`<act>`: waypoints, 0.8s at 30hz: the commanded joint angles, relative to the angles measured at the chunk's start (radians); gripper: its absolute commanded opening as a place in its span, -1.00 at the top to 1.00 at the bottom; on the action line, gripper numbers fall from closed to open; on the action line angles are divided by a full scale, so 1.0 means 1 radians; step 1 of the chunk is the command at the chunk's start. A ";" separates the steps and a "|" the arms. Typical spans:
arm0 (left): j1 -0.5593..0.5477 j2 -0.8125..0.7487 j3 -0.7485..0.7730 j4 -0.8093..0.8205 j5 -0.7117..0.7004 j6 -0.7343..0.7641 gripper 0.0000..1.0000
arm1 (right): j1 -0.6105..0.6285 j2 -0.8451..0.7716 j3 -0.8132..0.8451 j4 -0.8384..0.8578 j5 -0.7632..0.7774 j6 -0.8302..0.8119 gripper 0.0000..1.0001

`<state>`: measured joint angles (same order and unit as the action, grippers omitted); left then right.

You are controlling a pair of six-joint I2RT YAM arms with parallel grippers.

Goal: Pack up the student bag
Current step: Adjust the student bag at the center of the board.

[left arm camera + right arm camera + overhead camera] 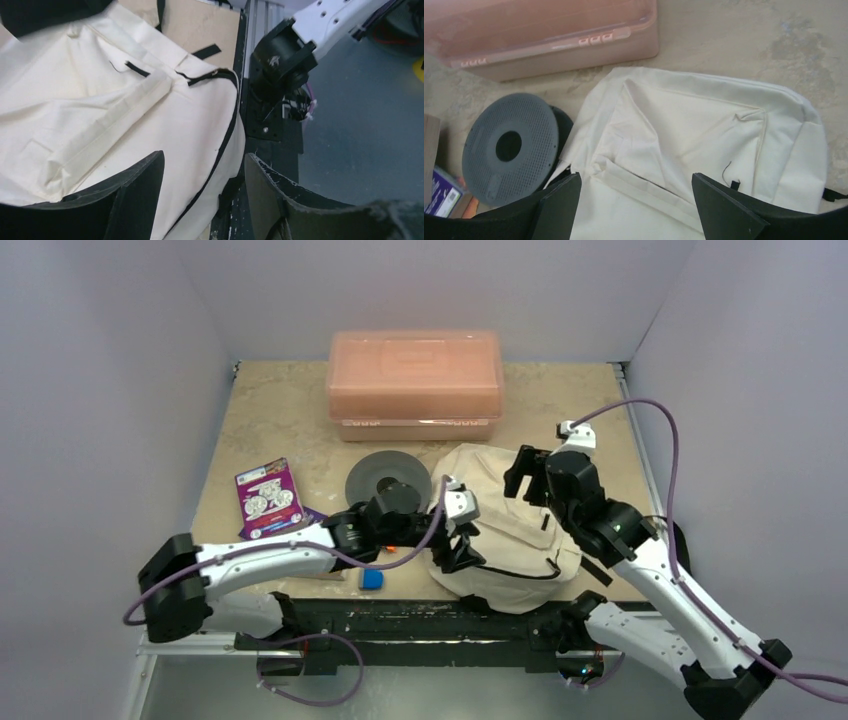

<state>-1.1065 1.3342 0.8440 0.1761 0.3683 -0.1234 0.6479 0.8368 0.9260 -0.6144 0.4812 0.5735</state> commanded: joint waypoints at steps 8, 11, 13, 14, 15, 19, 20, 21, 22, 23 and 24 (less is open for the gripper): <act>0.026 -0.482 0.007 -0.413 -0.721 -0.153 -0.29 | 0.157 0.206 0.010 0.126 -0.536 -0.116 -0.71; 0.062 -0.505 0.040 -0.587 -0.999 -0.306 -0.38 | 0.263 0.304 0.064 0.070 -0.455 -0.116 -0.71; 0.114 -0.509 0.046 -0.713 -1.063 -0.471 -0.43 | 0.314 0.360 0.093 0.027 -0.415 -0.116 -0.71; 0.142 -0.516 0.027 -0.743 -1.050 -0.543 -0.46 | 0.329 0.376 0.098 0.014 -0.413 -0.116 -0.71; 0.166 -0.523 0.000 -0.750 -1.020 -0.592 -0.48 | 0.342 0.389 0.098 0.007 -0.414 -0.116 -0.71; 0.212 -0.537 -0.093 -0.741 -0.916 -0.752 -0.49 | 0.381 0.439 0.105 -0.063 -0.367 -0.315 -0.78; 0.213 -0.531 -0.101 -0.734 -0.888 -0.777 -0.49 | 0.392 0.450 0.110 -0.083 -0.329 -0.348 -0.76; 0.213 -0.520 -0.109 -0.721 -0.862 -0.793 -0.49 | 0.397 0.464 0.117 -0.106 -0.275 -0.331 -0.72; 0.213 -0.507 -0.116 -0.701 -0.829 -0.804 -0.49 | 0.400 0.475 0.125 -0.134 -0.218 -0.320 -0.63; 0.213 -0.492 -0.123 -0.676 -0.800 -0.817 -0.49 | 0.401 0.482 0.134 -0.162 -0.168 -0.300 -0.50; 0.214 -0.474 -0.133 -0.644 -0.762 -0.826 -0.48 | 0.401 0.482 0.137 -0.181 -0.117 -0.267 -0.32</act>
<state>-0.8970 0.8234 0.7296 -0.5377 -0.5022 -0.8150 1.0405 1.3102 0.9981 -0.6849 0.1505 0.3355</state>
